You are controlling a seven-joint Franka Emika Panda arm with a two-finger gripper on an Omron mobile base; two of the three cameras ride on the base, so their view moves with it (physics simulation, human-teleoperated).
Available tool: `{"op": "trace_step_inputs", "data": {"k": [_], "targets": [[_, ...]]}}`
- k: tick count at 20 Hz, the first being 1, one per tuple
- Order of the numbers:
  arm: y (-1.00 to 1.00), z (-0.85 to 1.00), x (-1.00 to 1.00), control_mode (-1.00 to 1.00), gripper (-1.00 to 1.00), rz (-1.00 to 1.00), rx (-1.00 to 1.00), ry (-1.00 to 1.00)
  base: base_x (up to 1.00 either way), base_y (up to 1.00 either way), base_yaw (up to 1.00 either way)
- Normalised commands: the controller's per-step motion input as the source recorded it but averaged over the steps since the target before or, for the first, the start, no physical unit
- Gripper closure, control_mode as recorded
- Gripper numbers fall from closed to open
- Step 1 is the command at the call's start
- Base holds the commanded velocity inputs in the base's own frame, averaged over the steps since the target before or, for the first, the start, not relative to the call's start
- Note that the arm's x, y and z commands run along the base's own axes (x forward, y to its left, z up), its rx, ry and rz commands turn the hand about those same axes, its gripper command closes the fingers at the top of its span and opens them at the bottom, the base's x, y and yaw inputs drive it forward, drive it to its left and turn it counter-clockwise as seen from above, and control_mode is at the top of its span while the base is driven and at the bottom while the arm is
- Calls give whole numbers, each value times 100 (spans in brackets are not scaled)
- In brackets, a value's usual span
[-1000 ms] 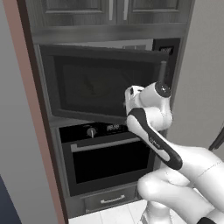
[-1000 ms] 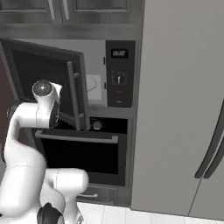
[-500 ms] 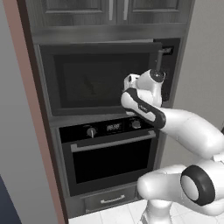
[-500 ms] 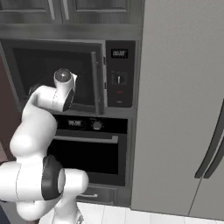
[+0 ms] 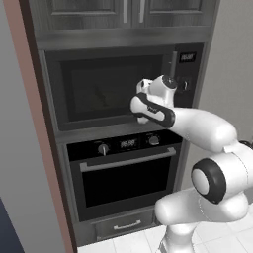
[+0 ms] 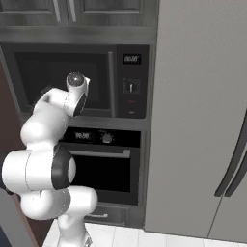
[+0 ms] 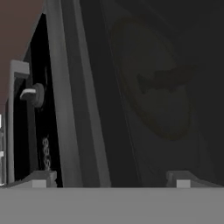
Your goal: Remove the kiwi from the bowl and place it on the small plate. Then place the bowl with only the fish in the microwave, close the door, and press the start button to microwave the fish.
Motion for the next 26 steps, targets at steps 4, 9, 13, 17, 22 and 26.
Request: {"op": "trace_step_inputs", "data": {"k": [4,9,13,17,22,26], "targets": [[-9,-14,38,-100,-100,0,0,8,0,0,0],[-55,26,-82,-100,-100,0,0,3,0,0,0],[-91,14,-100,-100,-100,0,0,0,0,0,0],[-100,-5,-95,-100,-100,0,7,-3,0,0,0],[-89,-15,-45,-100,-100,0,25,-28,0,0,0],[-51,-2,-6,-100,-100,0,29,-18,0,0,0]]}}
